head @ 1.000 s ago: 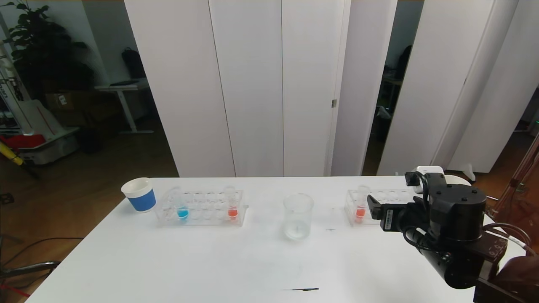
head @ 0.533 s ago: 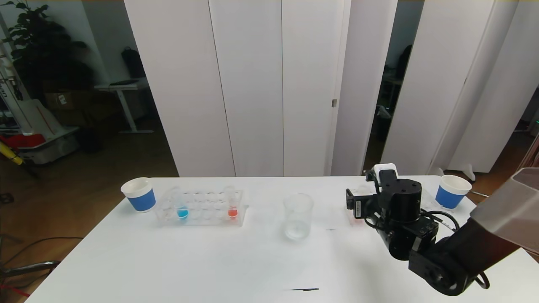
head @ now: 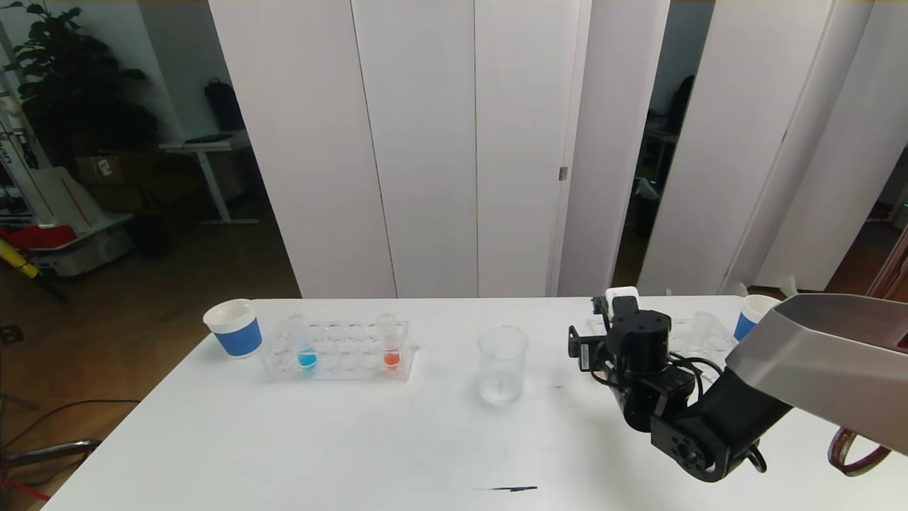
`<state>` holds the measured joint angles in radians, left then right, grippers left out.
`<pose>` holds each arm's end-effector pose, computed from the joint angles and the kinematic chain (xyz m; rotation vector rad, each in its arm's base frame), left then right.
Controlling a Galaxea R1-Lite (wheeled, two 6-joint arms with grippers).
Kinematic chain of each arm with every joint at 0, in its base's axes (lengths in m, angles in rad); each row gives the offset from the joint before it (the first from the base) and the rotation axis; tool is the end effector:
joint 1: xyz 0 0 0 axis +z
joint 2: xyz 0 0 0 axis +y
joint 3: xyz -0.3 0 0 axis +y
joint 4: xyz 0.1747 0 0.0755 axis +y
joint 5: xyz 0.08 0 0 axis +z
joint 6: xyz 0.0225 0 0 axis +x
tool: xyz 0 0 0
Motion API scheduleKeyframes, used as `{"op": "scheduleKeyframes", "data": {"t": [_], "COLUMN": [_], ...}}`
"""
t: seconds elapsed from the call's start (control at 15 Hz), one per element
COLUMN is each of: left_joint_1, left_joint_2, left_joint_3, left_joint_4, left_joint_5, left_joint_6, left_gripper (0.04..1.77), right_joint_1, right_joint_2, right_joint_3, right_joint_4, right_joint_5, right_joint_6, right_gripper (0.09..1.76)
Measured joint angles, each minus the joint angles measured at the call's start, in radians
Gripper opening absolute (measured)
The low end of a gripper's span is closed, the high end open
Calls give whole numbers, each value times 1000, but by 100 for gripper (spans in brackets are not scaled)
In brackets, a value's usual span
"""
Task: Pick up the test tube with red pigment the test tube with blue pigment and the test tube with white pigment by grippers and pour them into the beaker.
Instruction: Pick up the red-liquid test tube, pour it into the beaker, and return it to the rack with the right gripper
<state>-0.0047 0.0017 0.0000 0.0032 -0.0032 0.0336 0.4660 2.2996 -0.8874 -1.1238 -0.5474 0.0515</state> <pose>-0.0227 0.0000 0.0752 0.0336 0.0048 -0.0080 0.3600 0.1679 0.0350 -0.0888 0.2499 -0.0873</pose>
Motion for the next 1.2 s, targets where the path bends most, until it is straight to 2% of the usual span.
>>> {"op": "scheduleKeyframes", "data": {"t": [0.2,0.27,0.33,0.4,0.47,0.53,0.6,0.73,1.2], "left_joint_1": [0,0,0,0,0,0,0,0,0], "left_joint_2": [0,0,0,0,0,0,0,0,0], "left_joint_3": [0,0,0,0,0,0,0,0,0], "left_joint_4": [0,0,0,0,0,0,0,0,0], "left_joint_5": [0,0,0,0,0,0,0,0,0], "left_joint_6": [0,0,0,0,0,0,0,0,0], "left_gripper": [174,174,174,174,174,174,174,174,174], "right_joint_1": [-13,-19,-24,-26,-28,-28,-29,-33,-51], "right_joint_2": [11,13,13,14,14,14,14,14,12], "right_joint_3": [-16,-22,-26,-28,-28,-28,-27,-24,-28], "right_joint_4": [4,4,6,6,6,5,5,4,6], "right_joint_5": [1,2,4,4,4,4,4,4,10], "right_joint_6": [-1,-1,-1,-2,-1,0,1,3,7], "right_gripper": [171,154,119,74,46,42,66,57,57]}}
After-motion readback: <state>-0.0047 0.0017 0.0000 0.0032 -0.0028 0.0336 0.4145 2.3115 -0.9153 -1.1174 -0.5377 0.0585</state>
